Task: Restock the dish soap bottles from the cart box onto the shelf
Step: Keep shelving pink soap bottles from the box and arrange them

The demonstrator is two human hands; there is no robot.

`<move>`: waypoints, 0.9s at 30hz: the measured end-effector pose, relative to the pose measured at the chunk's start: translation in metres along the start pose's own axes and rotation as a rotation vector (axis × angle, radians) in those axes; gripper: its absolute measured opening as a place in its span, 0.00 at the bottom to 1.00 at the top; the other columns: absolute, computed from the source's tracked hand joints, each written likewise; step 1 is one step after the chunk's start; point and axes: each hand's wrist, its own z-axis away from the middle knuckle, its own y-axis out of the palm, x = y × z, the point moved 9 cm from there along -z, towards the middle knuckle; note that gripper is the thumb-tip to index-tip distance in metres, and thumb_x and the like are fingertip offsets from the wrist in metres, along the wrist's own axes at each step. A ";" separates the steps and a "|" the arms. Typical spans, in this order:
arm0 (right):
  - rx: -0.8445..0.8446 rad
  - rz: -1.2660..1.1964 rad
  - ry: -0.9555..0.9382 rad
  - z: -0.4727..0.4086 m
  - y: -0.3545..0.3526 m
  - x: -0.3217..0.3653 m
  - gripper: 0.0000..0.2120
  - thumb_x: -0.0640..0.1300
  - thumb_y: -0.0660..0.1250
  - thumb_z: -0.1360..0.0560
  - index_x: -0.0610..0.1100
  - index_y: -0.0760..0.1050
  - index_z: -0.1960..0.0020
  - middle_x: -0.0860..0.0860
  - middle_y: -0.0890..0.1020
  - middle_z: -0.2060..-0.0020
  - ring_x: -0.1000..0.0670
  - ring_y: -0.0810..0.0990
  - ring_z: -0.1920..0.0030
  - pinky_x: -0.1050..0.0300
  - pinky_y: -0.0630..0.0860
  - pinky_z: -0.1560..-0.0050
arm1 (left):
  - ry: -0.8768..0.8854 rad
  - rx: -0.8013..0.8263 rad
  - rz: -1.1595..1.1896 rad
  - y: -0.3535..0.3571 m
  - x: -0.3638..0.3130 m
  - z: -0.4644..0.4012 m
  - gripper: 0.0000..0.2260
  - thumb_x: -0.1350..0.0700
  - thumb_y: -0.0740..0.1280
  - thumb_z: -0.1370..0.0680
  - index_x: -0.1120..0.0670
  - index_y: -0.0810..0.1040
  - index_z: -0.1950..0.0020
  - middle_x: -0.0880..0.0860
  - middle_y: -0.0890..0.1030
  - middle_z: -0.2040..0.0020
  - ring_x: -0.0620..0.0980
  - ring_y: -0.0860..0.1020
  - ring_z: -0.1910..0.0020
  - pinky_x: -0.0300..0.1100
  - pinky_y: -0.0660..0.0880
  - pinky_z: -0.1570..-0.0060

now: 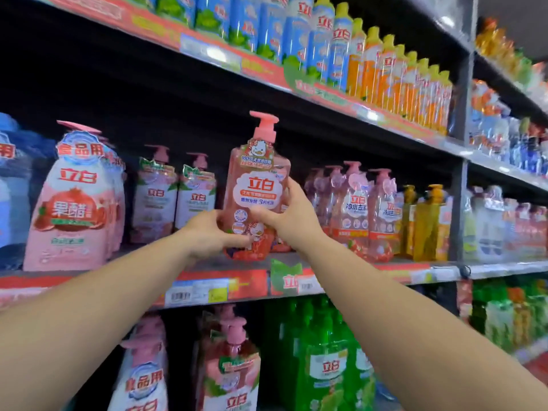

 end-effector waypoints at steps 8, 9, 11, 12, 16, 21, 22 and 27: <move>0.203 -0.072 0.023 -0.063 0.031 -0.090 0.30 0.47 0.79 0.34 0.50 0.71 0.35 0.56 0.83 0.45 0.56 0.81 0.44 0.53 0.76 0.39 | -0.181 -0.044 -0.207 0.027 0.035 -0.048 0.10 0.51 0.77 0.29 0.53 0.78 0.60 0.45 0.80 0.72 0.45 0.72 0.75 0.32 0.70 0.73; 0.243 -0.106 0.013 -0.066 0.034 -0.096 0.31 0.45 0.79 0.33 0.50 0.69 0.34 0.57 0.82 0.44 0.57 0.80 0.44 0.52 0.76 0.38 | -0.197 -0.048 -0.207 0.028 0.038 -0.053 0.10 0.51 0.77 0.29 0.53 0.78 0.59 0.47 0.81 0.69 0.46 0.73 0.72 0.34 0.72 0.71; 0.300 -0.155 0.050 -0.073 0.033 -0.110 0.31 0.42 0.77 0.31 0.53 0.67 0.33 0.59 0.79 0.44 0.58 0.79 0.45 0.51 0.76 0.38 | -0.230 -0.049 -0.217 0.029 0.041 -0.059 0.10 0.51 0.77 0.29 0.53 0.79 0.57 0.50 0.82 0.63 0.48 0.75 0.68 0.38 0.75 0.66; 0.266 -0.180 0.089 -0.079 0.027 -0.121 0.34 0.44 0.76 0.30 0.51 0.65 0.29 0.57 0.78 0.43 0.55 0.79 0.43 0.48 0.76 0.38 | -0.246 -0.045 -0.232 0.031 0.043 -0.063 0.10 0.51 0.77 0.29 0.53 0.79 0.56 0.51 0.82 0.61 0.48 0.76 0.67 0.39 0.76 0.64; 0.033 -0.053 0.198 -0.101 -0.002 -0.165 0.31 0.47 0.74 0.29 0.44 0.67 0.30 0.46 0.79 0.39 0.45 0.79 0.41 0.44 0.76 0.38 | -0.305 -0.058 -0.340 0.031 0.046 -0.079 0.11 0.49 0.75 0.28 0.55 0.79 0.56 0.51 0.82 0.60 0.47 0.76 0.66 0.35 0.75 0.68; 0.065 0.168 0.250 -0.115 -0.003 -0.194 0.30 0.45 0.75 0.31 0.42 0.67 0.33 0.43 0.79 0.39 0.41 0.77 0.39 0.51 0.74 0.39 | -0.316 -0.135 -0.467 0.030 0.048 -0.097 0.16 0.49 0.74 0.26 0.59 0.77 0.48 0.51 0.79 0.49 0.51 0.77 0.52 0.41 0.74 0.55; 0.072 0.193 0.248 -0.115 -0.001 -0.197 0.32 0.46 0.75 0.32 0.42 0.67 0.33 0.42 0.78 0.39 0.40 0.76 0.38 0.50 0.74 0.39 | -0.308 -0.155 -0.470 0.030 0.050 -0.100 0.18 0.49 0.74 0.26 0.61 0.77 0.45 0.50 0.80 0.47 0.51 0.77 0.51 0.41 0.73 0.52; 0.233 0.230 0.319 -0.107 0.013 -0.212 0.54 0.46 0.78 0.33 0.45 0.43 0.21 0.44 0.74 0.33 0.41 0.74 0.36 0.50 0.71 0.34 | -0.271 -0.178 -0.542 0.033 0.058 -0.109 0.22 0.45 0.73 0.27 0.59 0.79 0.39 0.55 0.81 0.42 0.54 0.79 0.46 0.40 0.73 0.48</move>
